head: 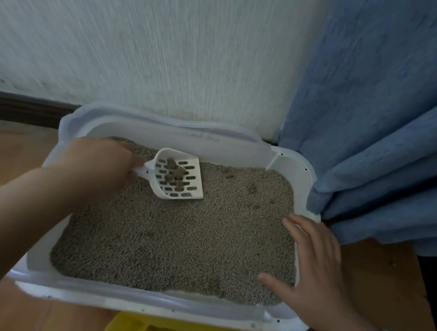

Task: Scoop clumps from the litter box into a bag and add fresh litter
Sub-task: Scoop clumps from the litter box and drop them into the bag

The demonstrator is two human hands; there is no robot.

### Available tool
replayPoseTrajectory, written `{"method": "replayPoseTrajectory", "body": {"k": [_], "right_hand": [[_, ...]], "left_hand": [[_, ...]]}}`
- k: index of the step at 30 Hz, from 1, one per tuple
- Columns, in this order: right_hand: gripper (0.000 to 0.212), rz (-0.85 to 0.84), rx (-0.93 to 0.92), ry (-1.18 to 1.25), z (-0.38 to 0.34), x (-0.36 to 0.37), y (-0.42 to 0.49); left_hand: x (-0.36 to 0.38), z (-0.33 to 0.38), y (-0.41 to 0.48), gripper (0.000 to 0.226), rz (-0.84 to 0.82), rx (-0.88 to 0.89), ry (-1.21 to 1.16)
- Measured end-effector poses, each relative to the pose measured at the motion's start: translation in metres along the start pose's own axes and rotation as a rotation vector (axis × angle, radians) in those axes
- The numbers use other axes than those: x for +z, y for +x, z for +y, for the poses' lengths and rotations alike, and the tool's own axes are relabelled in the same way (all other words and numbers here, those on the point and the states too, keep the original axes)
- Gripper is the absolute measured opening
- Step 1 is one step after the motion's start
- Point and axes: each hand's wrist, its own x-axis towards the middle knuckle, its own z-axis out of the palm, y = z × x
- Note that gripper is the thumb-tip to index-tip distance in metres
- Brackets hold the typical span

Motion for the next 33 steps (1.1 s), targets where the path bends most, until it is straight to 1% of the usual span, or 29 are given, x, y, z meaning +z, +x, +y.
{"method": "replayPoseTrajectory", "body": {"k": [3, 6, 9, 12, 15, 22, 24, 27, 29, 33], "right_hand": [[0.083, -0.003, 0.004, 0.006, 0.000, 0.000, -0.001], [0.082, -0.008, 0.004, 0.006, 0.000, 0.000, -0.001], [0.080, -0.002, 0.002, 0.010, 0.001, 0.000, -0.001], [0.079, 0.008, 0.000, 0.011, 0.001, 0.001, -0.001], [0.079, 0.014, 0.010, 0.014, 0.001, 0.001, -0.001], [0.076, 0.010, 0.012, 0.021, 0.003, 0.004, -0.001], [0.072, 0.011, 0.013, 0.034, 0.003, 0.005, -0.002], [0.056, 0.030, -0.010, 0.035, 0.004, 0.005, -0.002], [0.050, 0.042, -0.019, 0.028, 0.005, 0.006, -0.002], [0.050, 0.053, -0.006, 0.011, 0.004, 0.007, -0.002]], "left_hand": [[-0.010, 0.004, 0.015, 0.024, -0.099, -0.049, 0.052], [-0.012, 0.012, 0.029, 0.020, -0.126, -0.055, 0.113], [-0.016, 0.018, 0.035, 0.020, -0.098, -0.044, 0.125], [-0.010, 0.026, 0.035, 0.019, -0.062, -0.016, 0.056], [0.000, 0.035, 0.037, 0.025, -0.003, 0.054, 0.020], [0.000, 0.050, 0.051, 0.035, 0.055, 0.130, 0.001], [0.001, 0.061, 0.054, 0.036, 0.064, 0.146, -0.023], [0.006, 0.072, 0.057, 0.031, 0.097, 0.159, -0.042], [0.007, 0.075, 0.058, 0.030, 0.105, 0.157, -0.062], [0.009, 0.074, 0.056, 0.034, 0.104, 0.162, -0.092]]}}
